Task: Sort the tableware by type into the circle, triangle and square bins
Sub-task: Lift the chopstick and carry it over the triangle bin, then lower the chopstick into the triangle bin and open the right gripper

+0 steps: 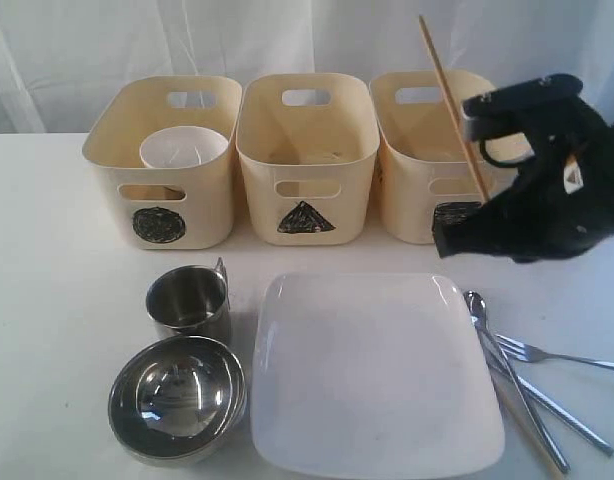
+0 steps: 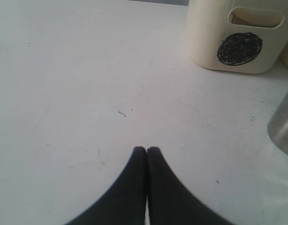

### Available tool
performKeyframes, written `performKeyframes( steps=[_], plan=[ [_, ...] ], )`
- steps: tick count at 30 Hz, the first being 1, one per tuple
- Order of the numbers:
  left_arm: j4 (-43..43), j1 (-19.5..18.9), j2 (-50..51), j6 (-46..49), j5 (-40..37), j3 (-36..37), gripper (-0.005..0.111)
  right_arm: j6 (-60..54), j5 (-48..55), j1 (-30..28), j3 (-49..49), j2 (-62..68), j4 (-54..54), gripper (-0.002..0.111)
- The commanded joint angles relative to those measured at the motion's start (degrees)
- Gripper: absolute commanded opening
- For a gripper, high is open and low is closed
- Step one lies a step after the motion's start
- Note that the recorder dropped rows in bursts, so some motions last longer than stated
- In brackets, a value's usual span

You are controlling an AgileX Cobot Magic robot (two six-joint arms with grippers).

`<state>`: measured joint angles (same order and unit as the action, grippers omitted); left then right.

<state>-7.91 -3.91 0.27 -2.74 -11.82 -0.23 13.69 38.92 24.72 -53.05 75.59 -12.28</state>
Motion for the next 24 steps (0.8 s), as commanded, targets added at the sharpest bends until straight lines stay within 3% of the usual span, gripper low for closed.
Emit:
performKeyframes(
  steps=[1, 11, 18, 24],
  plan=[
    [-0.2, 0.1, -0.3, 0.0, 0.2, 0.2, 0.0, -2.6, -4.1, -0.3, -7.5, 7.6, 0.0, 0.0],
    [-0.2, 0.1, -0.3, 0.0, 0.2, 0.2, 0.0, -3.4, -13.6, -0.3, -27.5, 27.7, 2.5, 0.0],
    [-0.2, 0.1, -0.3, 0.0, 0.2, 0.2, 0.0, -3.5, -14.9, -0.2, -41.7, 39.6, 10.7, 0.0],
    [-0.2, 0.1, -0.3, 0.0, 0.2, 0.2, 0.0, -4.0, -14.7, -0.2, -48.0, 45.9, 18.3, 0.0]
  ],
)
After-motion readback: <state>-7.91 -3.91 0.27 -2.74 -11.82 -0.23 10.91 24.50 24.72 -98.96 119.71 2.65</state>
